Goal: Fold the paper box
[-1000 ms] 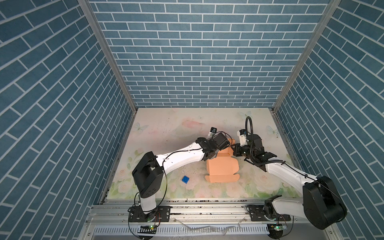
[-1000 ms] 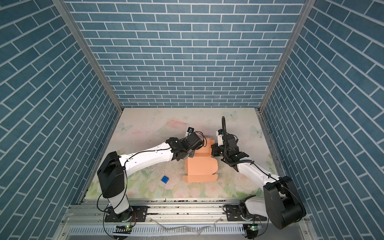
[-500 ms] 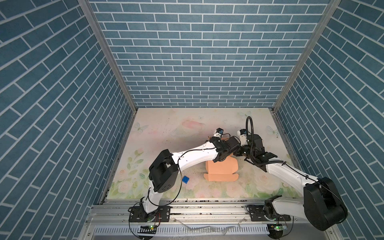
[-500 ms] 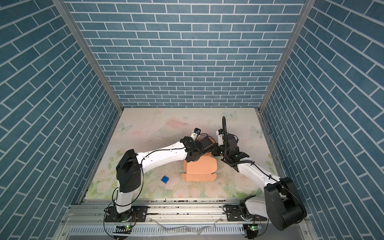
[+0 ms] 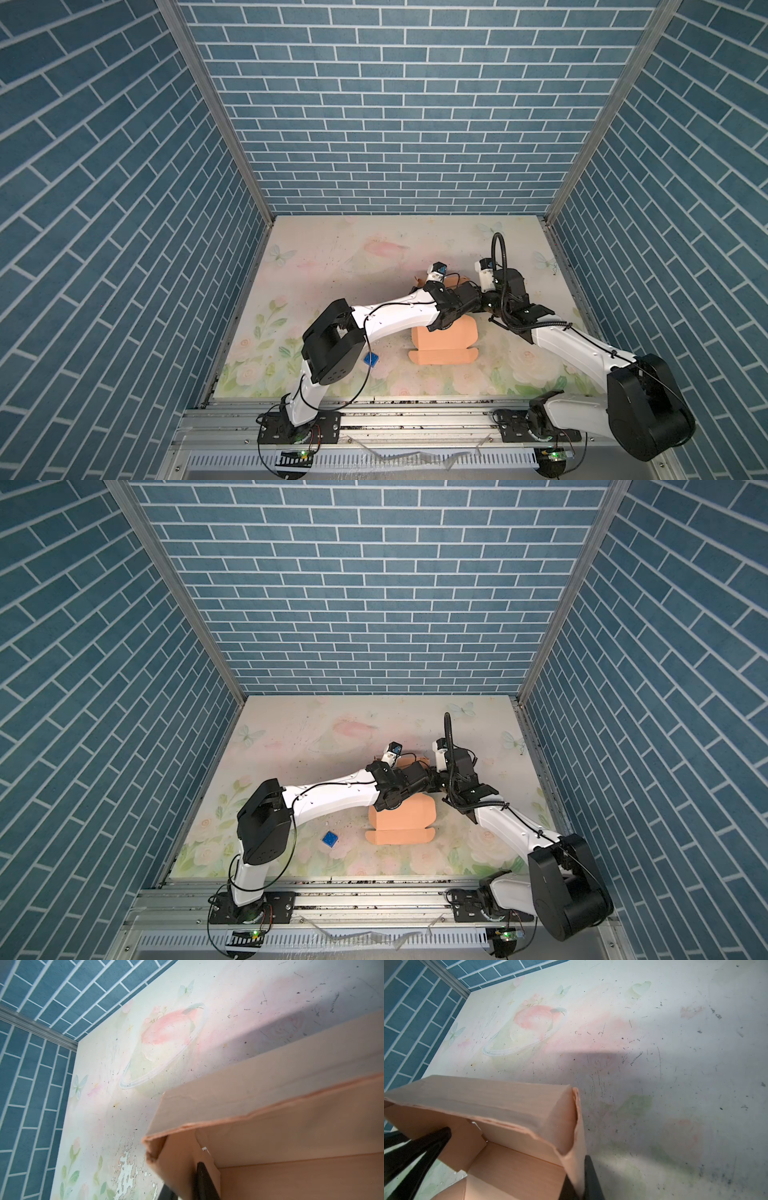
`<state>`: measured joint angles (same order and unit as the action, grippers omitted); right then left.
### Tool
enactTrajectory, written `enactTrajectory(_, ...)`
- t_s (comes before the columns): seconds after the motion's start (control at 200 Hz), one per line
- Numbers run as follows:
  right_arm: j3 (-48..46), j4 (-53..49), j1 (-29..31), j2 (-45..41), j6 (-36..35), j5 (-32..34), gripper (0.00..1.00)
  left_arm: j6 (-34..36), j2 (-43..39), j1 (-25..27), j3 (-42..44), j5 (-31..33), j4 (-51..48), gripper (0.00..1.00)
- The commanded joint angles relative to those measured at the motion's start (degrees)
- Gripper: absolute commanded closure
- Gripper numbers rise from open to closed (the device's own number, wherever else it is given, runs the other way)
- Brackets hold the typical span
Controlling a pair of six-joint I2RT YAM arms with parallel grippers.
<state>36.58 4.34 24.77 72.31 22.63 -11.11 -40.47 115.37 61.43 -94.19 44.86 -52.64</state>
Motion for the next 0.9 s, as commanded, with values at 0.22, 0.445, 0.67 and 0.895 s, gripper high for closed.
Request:
enactTrajectory(0.22, 0.6, 0.1, 0.0, -0.3, -0.1, 0.7, 1.00, -0.8, -7.9, 0.0, 5.2, -4.6, 7.2, 0.64)
enactTrajectory(0.445, 0.6, 0.1, 0.0, -0.3, -0.1, 0.6, 1.00, -0.2, -12.5, -0.4, 8.4, -6.9, 10.0, 0.46)
enactTrajectory(0.67, 0.6, 0.1, 0.0, -0.4, -0.1, 0.6, 1.00, 1.1, -16.5, -1.9, 12.8, -12.5, 15.5, 0.44)
enactTrajectory(0.895, 0.6, 0.0, 0.0, -0.6, -0.1, 0.5, 1.00, 2.2, -19.7, -4.8, 18.8, -19.2, 22.6, 0.45)
